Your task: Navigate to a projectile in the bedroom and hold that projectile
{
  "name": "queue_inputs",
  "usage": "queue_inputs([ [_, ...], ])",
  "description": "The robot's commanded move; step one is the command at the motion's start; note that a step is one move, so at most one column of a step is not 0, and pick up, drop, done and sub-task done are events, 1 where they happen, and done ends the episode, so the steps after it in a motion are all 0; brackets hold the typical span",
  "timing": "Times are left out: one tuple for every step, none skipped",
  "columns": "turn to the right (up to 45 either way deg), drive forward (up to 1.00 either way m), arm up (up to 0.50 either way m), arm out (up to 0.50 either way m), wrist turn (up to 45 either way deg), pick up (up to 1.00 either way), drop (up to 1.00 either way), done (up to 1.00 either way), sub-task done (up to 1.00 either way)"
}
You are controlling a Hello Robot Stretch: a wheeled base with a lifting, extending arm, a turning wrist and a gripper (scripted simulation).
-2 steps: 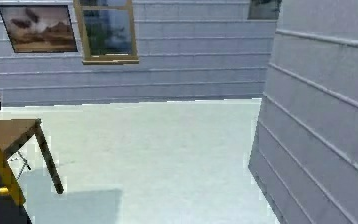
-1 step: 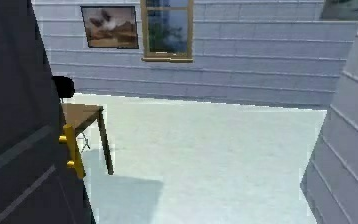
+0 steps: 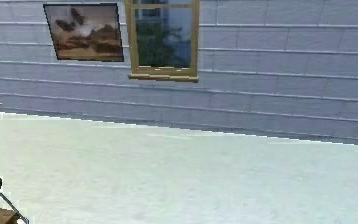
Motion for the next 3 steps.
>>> queue_inputs([
  [-6.0,0.0,0.0,0.0,0.0,0.0,0.0,0.0,0.0],
  [0.0,0.5,0.0,0.0,0.0,0.0,0.0,0.0,0.0],
  [-30.0,0.0,0.0,0.0,0.0,0.0,0.0,0.0,0.0],
])
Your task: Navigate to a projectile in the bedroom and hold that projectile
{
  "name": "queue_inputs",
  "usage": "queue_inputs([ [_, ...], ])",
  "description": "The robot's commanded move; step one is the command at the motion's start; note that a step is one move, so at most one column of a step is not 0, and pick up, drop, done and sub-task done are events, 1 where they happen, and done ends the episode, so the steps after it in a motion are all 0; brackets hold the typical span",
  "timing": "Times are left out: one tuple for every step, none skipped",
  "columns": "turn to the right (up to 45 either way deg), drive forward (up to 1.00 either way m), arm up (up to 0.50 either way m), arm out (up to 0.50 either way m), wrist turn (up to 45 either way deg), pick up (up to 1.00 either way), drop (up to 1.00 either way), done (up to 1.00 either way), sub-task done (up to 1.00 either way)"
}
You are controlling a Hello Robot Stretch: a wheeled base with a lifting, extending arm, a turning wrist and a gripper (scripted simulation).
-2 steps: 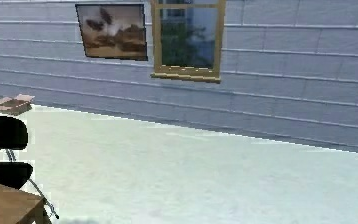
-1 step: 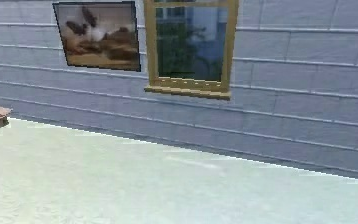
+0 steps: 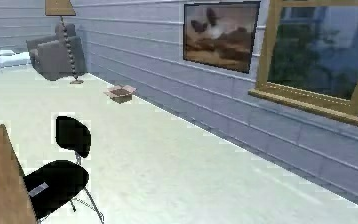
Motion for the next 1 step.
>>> queue_inputs([
  [0.0,1.0,0.0,0.0,0.0,0.0,0.0,0.0,0.0],
])
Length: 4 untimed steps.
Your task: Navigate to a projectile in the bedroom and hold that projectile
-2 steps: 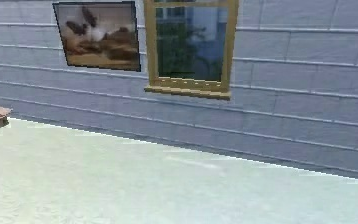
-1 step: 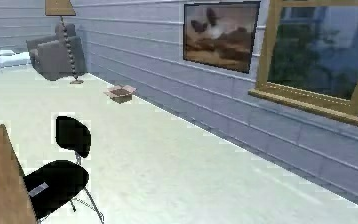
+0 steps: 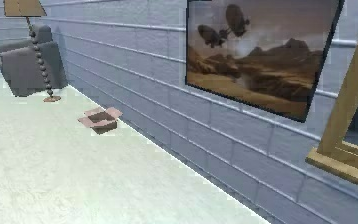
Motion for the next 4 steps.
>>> queue_inputs([
  [-9.0,0.0,0.0,0.0,0.0,0.0,0.0,0.0,0.0],
  [0.0,0.15,0.0,0.0,0.0,0.0,0.0,0.0,0.0],
  [-30.0,0.0,0.0,0.0,0.0,0.0,0.0,0.0,0.0],
  [0.0,0.7,0.0,0.0,0.0,0.0,0.0,0.0,0.0],
])
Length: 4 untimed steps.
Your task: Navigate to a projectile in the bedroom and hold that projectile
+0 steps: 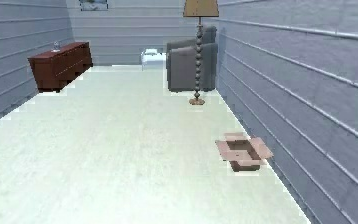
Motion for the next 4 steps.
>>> queue_inputs([
  [-9.0,0.0,0.0,0.0,0.0,0.0,0.0,0.0,0.0],
  [0.0,1.0,0.0,0.0,0.0,0.0,0.0,0.0,0.0],
  [-3.0,0.0,0.0,0.0,0.0,0.0,0.0,0.0,0.0],
  [0.0,1.0,0.0,0.0,0.0,0.0,0.0,0.0,0.0],
])
